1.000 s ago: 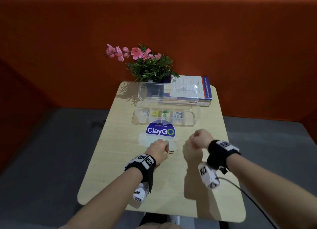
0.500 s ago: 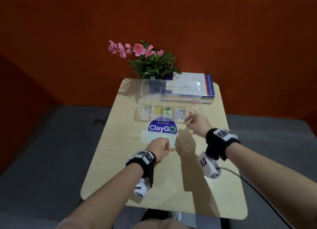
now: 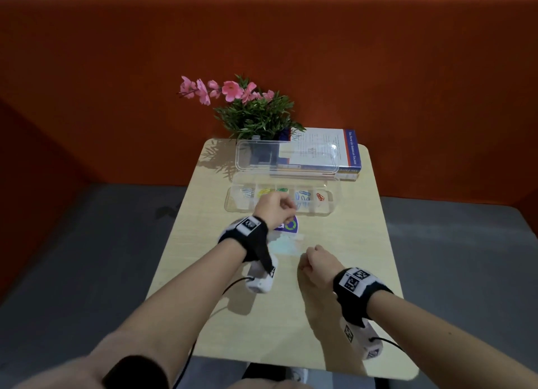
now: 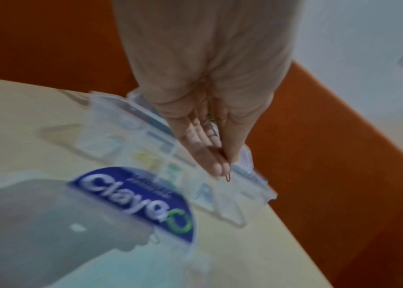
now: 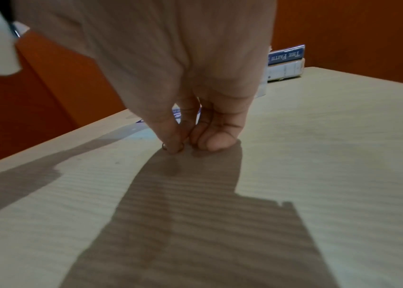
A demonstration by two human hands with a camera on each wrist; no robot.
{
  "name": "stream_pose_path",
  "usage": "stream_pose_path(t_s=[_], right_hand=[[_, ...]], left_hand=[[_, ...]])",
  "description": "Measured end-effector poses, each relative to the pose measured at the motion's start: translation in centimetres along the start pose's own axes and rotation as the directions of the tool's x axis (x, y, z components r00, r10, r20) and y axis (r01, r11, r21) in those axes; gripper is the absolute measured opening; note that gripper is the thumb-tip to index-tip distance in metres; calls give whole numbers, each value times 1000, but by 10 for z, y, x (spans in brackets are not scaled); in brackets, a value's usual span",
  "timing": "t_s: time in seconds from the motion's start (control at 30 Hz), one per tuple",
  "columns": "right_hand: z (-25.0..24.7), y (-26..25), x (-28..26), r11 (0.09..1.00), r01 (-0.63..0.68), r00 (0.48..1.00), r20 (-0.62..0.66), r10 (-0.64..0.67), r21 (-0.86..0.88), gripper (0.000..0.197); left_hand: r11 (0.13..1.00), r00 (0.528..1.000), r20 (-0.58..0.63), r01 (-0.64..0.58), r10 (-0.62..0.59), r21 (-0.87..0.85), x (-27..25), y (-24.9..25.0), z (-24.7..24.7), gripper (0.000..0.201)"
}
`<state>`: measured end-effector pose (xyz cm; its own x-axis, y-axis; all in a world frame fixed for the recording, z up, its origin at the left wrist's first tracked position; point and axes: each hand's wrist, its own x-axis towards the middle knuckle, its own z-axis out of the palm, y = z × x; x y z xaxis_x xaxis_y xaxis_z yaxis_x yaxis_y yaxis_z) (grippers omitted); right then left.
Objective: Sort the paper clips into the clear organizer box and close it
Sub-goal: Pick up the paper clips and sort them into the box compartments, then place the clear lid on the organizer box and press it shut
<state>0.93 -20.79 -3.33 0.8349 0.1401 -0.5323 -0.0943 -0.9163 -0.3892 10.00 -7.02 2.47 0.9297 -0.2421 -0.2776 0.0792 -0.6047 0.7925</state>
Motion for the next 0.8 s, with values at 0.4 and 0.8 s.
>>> stream_pose_path(t_s=[0.4,0.8], right_hand=[[-91,63,3,703,-68,917,-234,324,708,18],[-160,32,73,858,-104,830,-432,354,503,33]], left_hand=[[999,1000,24,8,-7,-41,70,52,35,23],[960,904,-403,225,-142,166,84,-25,-70,35]])
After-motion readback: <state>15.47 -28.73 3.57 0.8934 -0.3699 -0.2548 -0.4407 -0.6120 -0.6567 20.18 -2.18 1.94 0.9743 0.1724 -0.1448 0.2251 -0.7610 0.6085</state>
